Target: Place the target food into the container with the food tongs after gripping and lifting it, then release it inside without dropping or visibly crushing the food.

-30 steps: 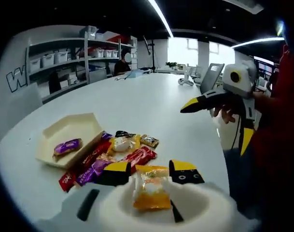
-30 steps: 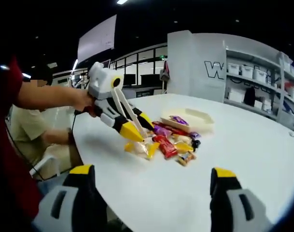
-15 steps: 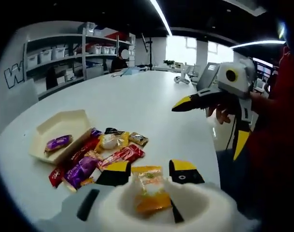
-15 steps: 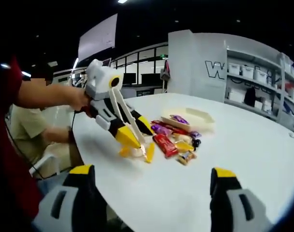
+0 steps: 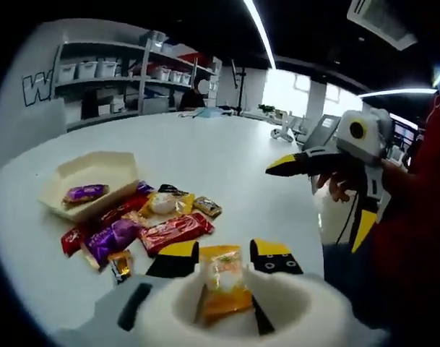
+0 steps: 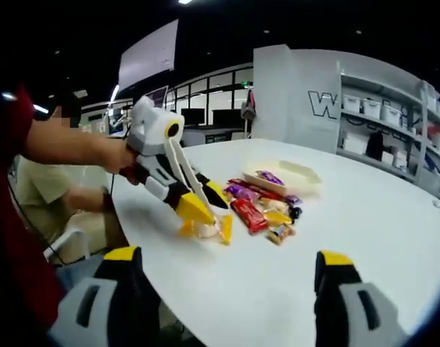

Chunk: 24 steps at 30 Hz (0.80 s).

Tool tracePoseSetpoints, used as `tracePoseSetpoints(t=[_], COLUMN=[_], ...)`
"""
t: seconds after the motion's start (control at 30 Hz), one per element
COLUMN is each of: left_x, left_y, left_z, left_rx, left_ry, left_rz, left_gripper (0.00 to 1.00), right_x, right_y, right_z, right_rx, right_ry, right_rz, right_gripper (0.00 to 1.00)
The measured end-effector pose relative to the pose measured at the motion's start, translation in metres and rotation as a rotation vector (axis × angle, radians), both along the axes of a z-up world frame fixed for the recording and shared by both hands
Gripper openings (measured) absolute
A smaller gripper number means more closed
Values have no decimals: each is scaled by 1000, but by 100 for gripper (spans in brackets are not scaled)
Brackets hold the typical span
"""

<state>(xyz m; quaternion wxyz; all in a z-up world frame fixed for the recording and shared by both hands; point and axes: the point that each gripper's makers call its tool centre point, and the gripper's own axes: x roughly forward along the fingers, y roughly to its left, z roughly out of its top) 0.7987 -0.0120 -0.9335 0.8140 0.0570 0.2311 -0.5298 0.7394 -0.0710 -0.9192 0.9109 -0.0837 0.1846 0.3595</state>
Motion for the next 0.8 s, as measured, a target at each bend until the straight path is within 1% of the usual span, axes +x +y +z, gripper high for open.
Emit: tracePoseSetpoints(t=[0.07,0.1,0.17,0.2,0.3,0.4,0.5,0.6,0.67,0.7,0.73,0.8], left_x=[0,1,3,0,3,6,9,15,18,21,25,30], left_y=[1,2,4,3,5,7,9,12,14,16,18,22], left_z=[1,2,7,9,13,16,25,32,36,41,46,51], left_rx=[2,16,34,31,16,20,-1,3,-8,-24,-32,-37], left_ry=[3,-8,-66,-63,-38,-55,-48,-70,-70,-62,-71,-67], left_rz=[3,2,-5,-10,4,9,20,25,34,44,56,61], left_gripper=[26,26,26,26,26,26,26,26,26,26,26,26], right_x=[-1,-1,-1,-2,-1,-2,-2,-3,-3,-3,-4,-4], right_y=[0,0,-1,-1,-2,-1,-1,-1,-1,-1,-1,-1], right_z=[0,-1,-1,-1,-2,-2,-2,-3,-3,-3,-3,-4], right_rx=[-6,-9,-8,-6,-8,-5,-8,-13,-14,-13,-14,-18], right_ry=[-1,-1,0,2,4,4,3,6,4,3,5,7], right_rz=[0,2,0,-1,-2,-1,3,4,5,6,6,6], right_gripper=[99,99,99,99,99,99,99,99,99,99,99,99])
